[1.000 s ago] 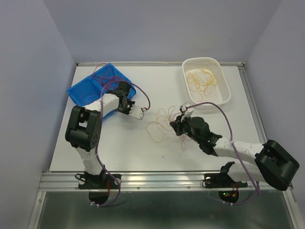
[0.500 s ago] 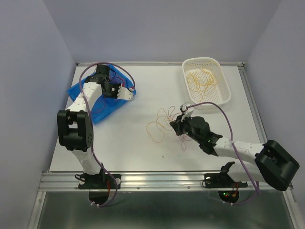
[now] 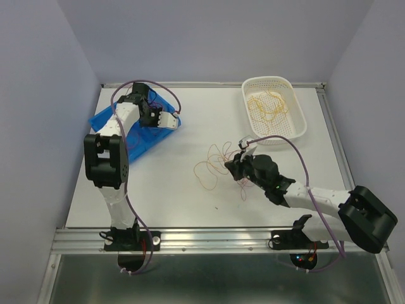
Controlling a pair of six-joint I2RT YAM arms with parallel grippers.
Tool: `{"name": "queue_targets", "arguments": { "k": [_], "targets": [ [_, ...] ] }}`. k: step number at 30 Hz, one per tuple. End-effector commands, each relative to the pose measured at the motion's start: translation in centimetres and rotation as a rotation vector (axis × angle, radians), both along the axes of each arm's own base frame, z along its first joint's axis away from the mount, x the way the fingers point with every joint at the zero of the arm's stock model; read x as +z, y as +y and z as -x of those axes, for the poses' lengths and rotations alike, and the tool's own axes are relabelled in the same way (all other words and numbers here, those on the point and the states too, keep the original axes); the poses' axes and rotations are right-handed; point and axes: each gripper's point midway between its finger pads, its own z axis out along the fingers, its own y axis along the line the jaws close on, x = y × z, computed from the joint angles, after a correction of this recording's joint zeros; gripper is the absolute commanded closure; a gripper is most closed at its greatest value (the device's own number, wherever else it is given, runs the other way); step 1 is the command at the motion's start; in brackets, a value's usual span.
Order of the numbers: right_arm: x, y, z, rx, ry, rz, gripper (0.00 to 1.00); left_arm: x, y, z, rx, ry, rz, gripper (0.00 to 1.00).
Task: Untangle the cables
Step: Place the cable in the bin, then untie the cable.
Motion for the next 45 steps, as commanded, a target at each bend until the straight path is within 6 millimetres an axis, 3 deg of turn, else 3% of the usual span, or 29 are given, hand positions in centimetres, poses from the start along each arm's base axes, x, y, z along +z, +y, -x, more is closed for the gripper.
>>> {"name": "queue_targets", "arguments": {
  "k": [1,3,11,16,19,20,21,23,24,25,26,27,30,33,36,40,42,43,45],
  "targets": [
    [0.9,0.1,-0.3,0.000,-0.029,-0.039,0.97,1.6,-0.5,-0.4,0.018,-0.024,0.008,0.75],
    [1.1,0.3,-0.4,0.004,-0.031,-0.040,0.97,2.7,-0.6,-0.6,0.012,-0.066,0.018,0.62],
    [1.3,1.5,-0.3,0.063,-0.031,-0.042,0.97,7.8,-1.5,0.5,0.005,-0.177,0.090,0.51],
    [2.3,3.3,0.0,0.154,-0.065,-0.069,0.96,13.9,-2.7,0.9,0.071,-0.319,0.253,0.40],
    [3.3,4.7,0.5,0.244,-0.097,-0.087,0.95,16.4,-4.2,2.3,0.076,-0.346,0.386,0.19],
    [3.5,5.2,0.4,0.267,-0.111,-0.084,0.93,17.0,-5.1,3.4,0.059,-0.341,0.440,0.01],
    [3.8,5.8,0.8,0.306,-0.121,-0.093,0.91,17.7,-5.7,3.7,0.059,-0.354,0.486,0.01],
    [4.2,6.5,0.9,0.343,-0.128,-0.099,0.85,17.6,-6.9,5.1,0.042,-0.313,0.560,0.01],
    [4.3,7.0,0.8,0.366,-0.133,-0.099,0.74,17.1,-8.3,6.7,0.005,-0.276,0.608,0.01],
    [4.4,7.3,1.1,0.390,-0.134,-0.103,0.67,16.8,-9.1,7.4,-0.010,-0.257,0.630,0.01],
    [4.6,7.5,1.3,0.406,-0.135,-0.111,0.60,15.1,-9.7,8.4,-0.009,-0.210,0.644,0.01],
    [4.9,7.5,1.2,0.400,-0.134,-0.123,0.53,15.0,-11.5,9.8,-0.043,-0.180,0.673,0.01],
    [6.4,6.9,0.7,0.346,-0.157,-0.147,0.48,13.6,-14.6,11.6,-0.086,-0.159,0.723,0.01],
    [7.6,6.1,0.5,0.304,-0.182,-0.161,0.47,11.9,-16.1,12.7,-0.104,-0.112,0.742,0.01],
    [6.8,6.1,0.6,0.305,-0.138,-0.127,0.37,10.4,-16.5,12.6,-0.091,-0.066,0.734,0.02],
    [3.7,6.0,-0.7,0.236,-0.027,-0.053,0.39,7.3,-17.1,12.6,-0.054,0.028,0.715,0.06],
    [3.9,6.7,-2.0,0.208,-0.005,-0.055,0.40,6.1,-17.2,12.5,-0.027,0.066,0.718,0.09],
    [2.5,7.0,-2.3,0.201,0.034,-0.032,0.40,6.1,-17.3,12.2,-0.021,0.052,0.730,0.09],
    [2.5,7.3,-3.6,0.142,0.063,-0.035,0.41,5.4,-17.0,12.6,0.001,0.046,0.737,0.09]
  ]
}}
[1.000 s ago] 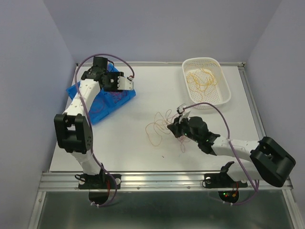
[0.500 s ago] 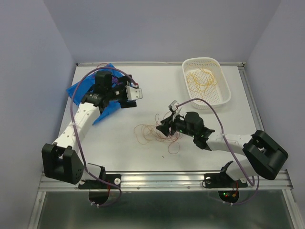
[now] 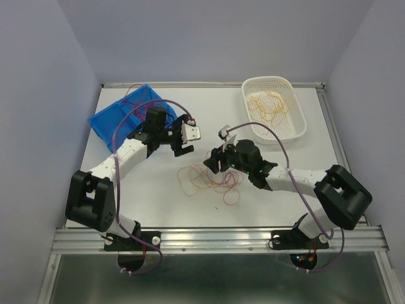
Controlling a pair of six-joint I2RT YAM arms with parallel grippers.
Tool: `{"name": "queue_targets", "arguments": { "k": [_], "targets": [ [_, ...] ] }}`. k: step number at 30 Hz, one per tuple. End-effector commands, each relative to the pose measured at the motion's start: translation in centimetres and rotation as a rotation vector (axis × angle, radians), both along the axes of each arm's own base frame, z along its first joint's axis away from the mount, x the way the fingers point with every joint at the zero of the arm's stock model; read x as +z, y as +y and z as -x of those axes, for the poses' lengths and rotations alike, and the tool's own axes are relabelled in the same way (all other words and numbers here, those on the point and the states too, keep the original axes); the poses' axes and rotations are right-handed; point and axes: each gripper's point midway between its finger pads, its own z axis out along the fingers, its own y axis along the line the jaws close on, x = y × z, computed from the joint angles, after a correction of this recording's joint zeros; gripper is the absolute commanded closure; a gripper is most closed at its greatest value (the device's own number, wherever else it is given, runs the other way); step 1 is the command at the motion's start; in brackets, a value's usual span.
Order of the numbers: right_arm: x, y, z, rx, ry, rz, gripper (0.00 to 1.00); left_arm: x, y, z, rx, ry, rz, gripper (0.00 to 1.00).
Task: Untangle the cables
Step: Untie the cable.
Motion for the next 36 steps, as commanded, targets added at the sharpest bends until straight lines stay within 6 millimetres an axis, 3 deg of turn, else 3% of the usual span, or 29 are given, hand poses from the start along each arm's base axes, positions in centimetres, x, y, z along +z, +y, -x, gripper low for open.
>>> {"name": "queue_targets", "arguments": {
  "k": [1,7,12,15,16,17,20,21,25,29,36],
  "targets": [
    [-0.1,0.6,-3.4,-0.132,0.062,0.015,0.41,0.1,-0.4,0.5,0.023,-0.016,0.059,0.09],
    [-2.0,1.6,-5.5,-0.202,0.132,0.052,0.41,-1.9,0.3,2.0,0.050,0.039,0.045,0.08],
    [-4.2,1.8,-6.1,-0.219,0.177,0.102,0.44,-3.4,0.6,2.2,0.072,0.052,0.022,0.07],
    [-4.6,2.6,-5.4,-0.170,0.206,0.095,0.70,-4.2,0.3,2.8,0.065,0.076,0.012,0.07],
    [-4.2,2.6,-5.4,-0.169,0.200,0.089,0.92,-4.6,0.2,2.9,0.062,0.088,0.002,0.07],
    [-3.9,2.2,-5.6,-0.191,0.190,0.089,0.99,-5.0,0.0,3.2,0.051,0.090,-0.012,0.07],
    [-1.8,0.7,-5.7,-0.250,0.143,0.067,1.00,-6.5,0.1,3.7,0.056,0.135,-0.051,0.07],
    [-1.2,0.4,-5.6,-0.255,0.129,0.063,0.99,-6.8,0.1,3.8,0.064,0.145,-0.061,0.08],
    [0.3,-0.6,-4.9,-0.259,0.101,0.042,0.49,-7.2,0.1,4.1,0.083,0.190,-0.063,0.07],
    [-0.3,-1.1,-4.5,-0.273,0.118,0.053,0.48,-7.5,-0.3,4.4,0.094,0.241,-0.071,0.07],
    [-3.9,-0.7,-4.9,-0.300,0.212,0.115,0.43,-8.9,0.1,4.9,0.130,0.286,-0.109,0.08]
  ]
}}
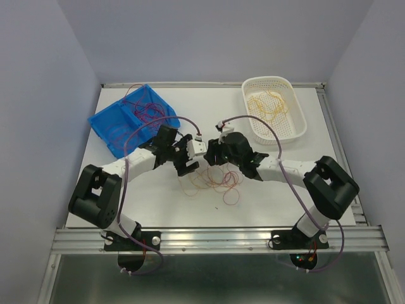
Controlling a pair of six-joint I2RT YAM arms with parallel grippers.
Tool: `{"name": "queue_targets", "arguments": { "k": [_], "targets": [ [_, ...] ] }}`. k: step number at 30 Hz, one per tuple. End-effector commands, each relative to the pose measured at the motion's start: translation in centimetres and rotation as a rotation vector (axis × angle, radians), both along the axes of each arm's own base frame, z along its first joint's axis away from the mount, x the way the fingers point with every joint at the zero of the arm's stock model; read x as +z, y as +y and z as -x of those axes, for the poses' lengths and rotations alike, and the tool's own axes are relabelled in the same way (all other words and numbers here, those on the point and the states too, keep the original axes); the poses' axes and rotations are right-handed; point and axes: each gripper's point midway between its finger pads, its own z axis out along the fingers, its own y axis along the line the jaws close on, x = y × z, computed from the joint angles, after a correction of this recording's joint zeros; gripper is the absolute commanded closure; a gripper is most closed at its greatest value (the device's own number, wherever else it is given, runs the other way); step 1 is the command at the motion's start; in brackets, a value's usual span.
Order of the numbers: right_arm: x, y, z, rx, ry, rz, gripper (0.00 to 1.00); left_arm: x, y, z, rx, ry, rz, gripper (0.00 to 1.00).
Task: Untangle the cables
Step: Untie the cable.
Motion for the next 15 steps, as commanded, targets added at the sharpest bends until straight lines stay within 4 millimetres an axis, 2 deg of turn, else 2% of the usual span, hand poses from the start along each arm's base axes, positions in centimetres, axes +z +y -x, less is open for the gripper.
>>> {"name": "queue_targets", "arguments": {
  "k": [1,3,6,8,9,10,11,12,14,15],
  "targets": [
    [-2.9,-0.3,-0.5,-0.054,0.079,0.045,0.43,0.4,-0.2,0.0,0.023,0.027,-0.004,0.08],
    [-3.6,-0.3,-0.6,-0.058,0.090,0.057,0.43,0.0,-0.2,0.2,0.021,0.046,-0.009,0.10],
    [-4.4,-0.1,-1.1,-0.069,0.105,0.074,0.43,-0.5,-0.3,0.4,0.011,0.068,-0.018,0.18],
    [-4.6,0.3,-1.2,-0.055,0.110,0.075,0.46,-0.8,-0.5,0.6,-0.003,0.091,-0.022,0.28],
    [-4.5,0.5,-1.2,-0.048,0.109,0.072,0.52,-0.8,-0.8,0.5,-0.008,0.094,-0.018,0.36],
    [-4.5,0.7,-1.1,-0.040,0.110,0.069,0.69,-0.8,-0.8,0.5,-0.012,0.095,-0.020,0.56],
    [-4.1,0.9,-1.1,-0.033,0.105,0.060,0.79,-0.7,-0.8,0.5,-0.013,0.094,-0.023,0.65],
    [-3.6,0.8,-1.1,-0.032,0.092,0.054,0.99,-0.5,-0.8,0.4,-0.011,0.087,-0.022,0.83],
    [-1.8,-0.1,-1.3,-0.071,0.039,0.028,0.99,-0.2,-0.6,0.1,0.002,0.074,-0.027,1.00],
    [-1.0,-0.7,-1.5,-0.092,0.014,0.020,0.99,0.0,-0.5,-0.2,0.015,0.066,-0.028,1.00]
  ]
}}
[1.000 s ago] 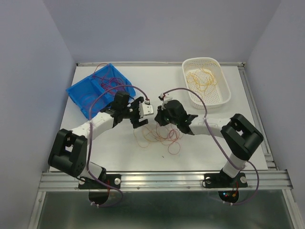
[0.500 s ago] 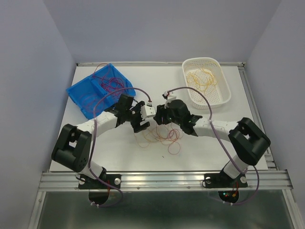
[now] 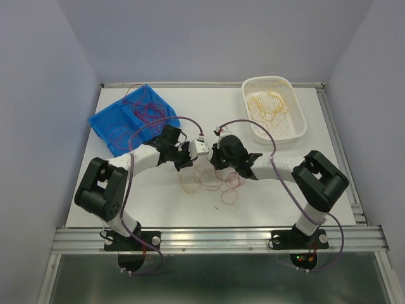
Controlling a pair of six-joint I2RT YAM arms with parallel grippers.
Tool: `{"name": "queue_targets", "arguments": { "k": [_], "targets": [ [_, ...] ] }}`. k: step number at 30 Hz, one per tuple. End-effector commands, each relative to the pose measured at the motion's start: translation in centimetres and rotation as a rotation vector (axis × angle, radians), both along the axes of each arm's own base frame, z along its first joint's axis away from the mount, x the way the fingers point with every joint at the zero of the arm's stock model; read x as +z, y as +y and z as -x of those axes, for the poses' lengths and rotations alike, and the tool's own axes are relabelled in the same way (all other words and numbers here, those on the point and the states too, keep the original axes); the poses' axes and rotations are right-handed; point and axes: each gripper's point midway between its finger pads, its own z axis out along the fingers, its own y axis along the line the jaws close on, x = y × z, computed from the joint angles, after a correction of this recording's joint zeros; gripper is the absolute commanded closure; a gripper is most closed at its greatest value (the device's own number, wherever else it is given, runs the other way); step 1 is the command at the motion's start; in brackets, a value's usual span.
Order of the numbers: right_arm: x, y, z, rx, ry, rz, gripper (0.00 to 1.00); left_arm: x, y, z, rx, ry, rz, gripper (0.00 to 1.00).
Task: Untangle the cables
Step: Untie the cable.
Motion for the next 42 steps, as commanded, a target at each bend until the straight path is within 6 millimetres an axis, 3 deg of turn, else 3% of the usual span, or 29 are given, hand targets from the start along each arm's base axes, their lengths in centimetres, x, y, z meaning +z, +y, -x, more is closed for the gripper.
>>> {"name": "queue_targets", "arguments": {
  "k": [1,3,5,6,8,9,11,12,14,15,17,21,23,24,25,27,30,33,34,36,37,40,42],
  "targets": [
    [6.6,-0.4,-2.0,-0.071,-0.173,-0.100,1.00,2.6,-0.2,-1.4,0.032,-0.071,0.011,1.00],
    [8.9,-2.5,-2.2,-0.134,-0.237,-0.108,0.99,3.7,0.7,-2.6,0.103,-0.117,0.014,1.00],
    [11.0,-4.2,-2.6,-0.175,-0.292,-0.114,0.99,6.1,2.7,-3.9,0.173,-0.198,0.031,1.00],
    [13.3,-5.5,-2.8,-0.202,-0.341,-0.138,1.00,8.1,3.5,-4.1,0.199,-0.251,0.049,1.00],
    [15.7,-6.5,-2.8,-0.221,-0.388,-0.157,0.99,10.5,5.0,-4.7,0.254,-0.314,0.068,1.00],
    [17.0,-7.3,-2.9,-0.246,-0.419,-0.161,0.99,12.8,6.5,-5.1,0.306,-0.368,0.088,1.00],
    [21.0,-8.5,-2.3,-0.274,-0.499,-0.203,0.99,15.1,8.4,-5.2,0.363,-0.415,0.097,1.00],
    [22.3,-9.0,-2.1,-0.287,-0.525,-0.215,0.99,17.9,10.5,-5.7,0.430,-0.483,0.106,1.00],
    [25.1,-9.9,-1.3,-0.293,-0.579,-0.250,0.99,20.0,12.6,-5.4,0.492,-0.532,0.093,1.00],
    [25.8,-10.2,-1.0,-0.298,-0.590,-0.257,0.99,22.4,13.9,-5.0,0.534,-0.599,0.098,1.00],
    [26.6,-10.9,-0.4,-0.302,-0.603,-0.260,1.00,25.1,16.7,-4.6,0.625,-0.689,0.090,1.00],
    [25.9,-10.0,0.2,-0.242,-0.575,-0.269,0.99,32.6,20.3,-2.6,0.780,-0.875,0.096,1.00],
    [25.2,-9.0,0.3,-0.200,-0.549,-0.267,0.99,35.3,20.4,-2.2,0.788,-0.930,0.120,1.00],
    [24.6,-8.8,0.1,-0.202,-0.535,-0.261,0.99,37.0,21.4,-2.0,0.844,-0.979,0.121,1.00],
    [24.5,-8.9,0.0,-0.211,-0.529,-0.262,0.99,39.9,22.0,-1.6,0.880,-1.054,0.144,1.00],
    [24.3,-9.6,-0.1,-0.249,-0.530,-0.255,1.00,42.7,23.6,-1.1,0.961,-1.123,0.137,1.00],
    [24.4,-11.0,0.7,-0.281,-0.545,-0.268,1.00,48.6,26.4,0.6,1.113,-1.250,0.142,1.00],
    [24.4,-11.0,1.8,-0.245,-0.542,-0.284,0.99,51.5,25.7,1.7,1.080,-1.276,0.196,1.00],
    [24.3,-10.8,2.1,-0.230,-0.533,-0.293,0.99,54.2,25.0,2.5,1.052,-1.304,0.255,1.00],
    [23.9,-10.5,2.5,-0.204,-0.524,-0.299,1.00,55.5,24.4,3.1,1.029,-1.272,0.287,1.00],
    [23.6,-9.6,3.1,-0.145,-0.508,-0.306,0.99,56.8,22.7,3.6,0.943,-1.250,0.334,1.00],
    [22.0,-6.8,4.2,0.016,-0.441,-0.321,1.00,59.2,20.2,5.4,0.819,-1.243,0.441,1.00],
    [19.9,-4.7,5.0,0.131,-0.372,-0.313,1.00,60.3,19.9,6.3,0.803,-1.256,0.478,1.00]
  ]
}}
